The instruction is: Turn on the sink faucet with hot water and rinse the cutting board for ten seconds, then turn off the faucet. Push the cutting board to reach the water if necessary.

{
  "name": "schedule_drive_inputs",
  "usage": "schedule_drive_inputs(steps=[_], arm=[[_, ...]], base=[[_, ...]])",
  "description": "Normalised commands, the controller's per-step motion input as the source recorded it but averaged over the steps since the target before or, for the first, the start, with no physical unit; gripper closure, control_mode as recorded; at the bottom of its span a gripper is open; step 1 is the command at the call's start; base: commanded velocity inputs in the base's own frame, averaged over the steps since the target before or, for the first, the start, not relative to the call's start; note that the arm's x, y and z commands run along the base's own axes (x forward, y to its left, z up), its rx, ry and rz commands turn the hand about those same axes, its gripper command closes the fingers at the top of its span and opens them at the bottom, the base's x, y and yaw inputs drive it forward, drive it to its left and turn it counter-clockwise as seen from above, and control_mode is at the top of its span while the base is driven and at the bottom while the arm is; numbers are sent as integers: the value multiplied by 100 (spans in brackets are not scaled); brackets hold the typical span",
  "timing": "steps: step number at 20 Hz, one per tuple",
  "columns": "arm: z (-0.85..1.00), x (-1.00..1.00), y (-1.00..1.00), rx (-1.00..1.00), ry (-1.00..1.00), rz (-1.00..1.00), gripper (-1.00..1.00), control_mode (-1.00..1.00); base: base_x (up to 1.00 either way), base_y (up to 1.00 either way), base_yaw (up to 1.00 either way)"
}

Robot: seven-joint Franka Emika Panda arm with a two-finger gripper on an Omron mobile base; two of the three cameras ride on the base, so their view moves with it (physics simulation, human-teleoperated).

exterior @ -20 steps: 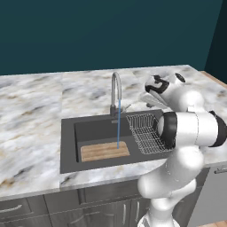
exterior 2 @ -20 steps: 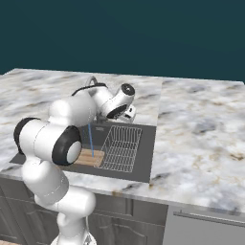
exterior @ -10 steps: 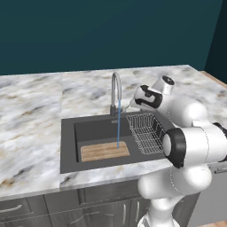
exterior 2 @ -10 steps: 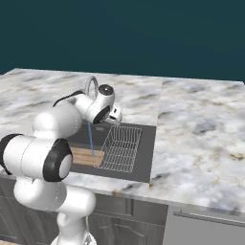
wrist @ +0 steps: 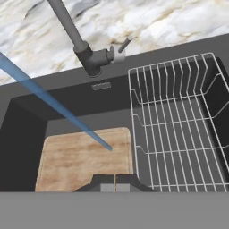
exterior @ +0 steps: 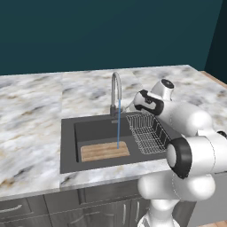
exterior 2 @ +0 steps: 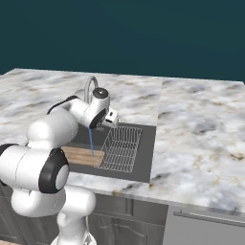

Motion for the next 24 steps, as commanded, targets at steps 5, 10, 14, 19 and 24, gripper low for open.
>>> schedule_drive_inputs(steps=[5,10,14,19,24], arm=[[0,-1,0,0,0,0,100,-100],[0,0,0,0,0,0,100,-100],[0,0,0,0,0,0,100,-100],[0,0,0,0,0,0,100,-100],[0,0,0,0,0,0,100,-100]], base=[[0,0,0],[0,0,0],[0,0,0],[0,0,0],[0,0,0]])
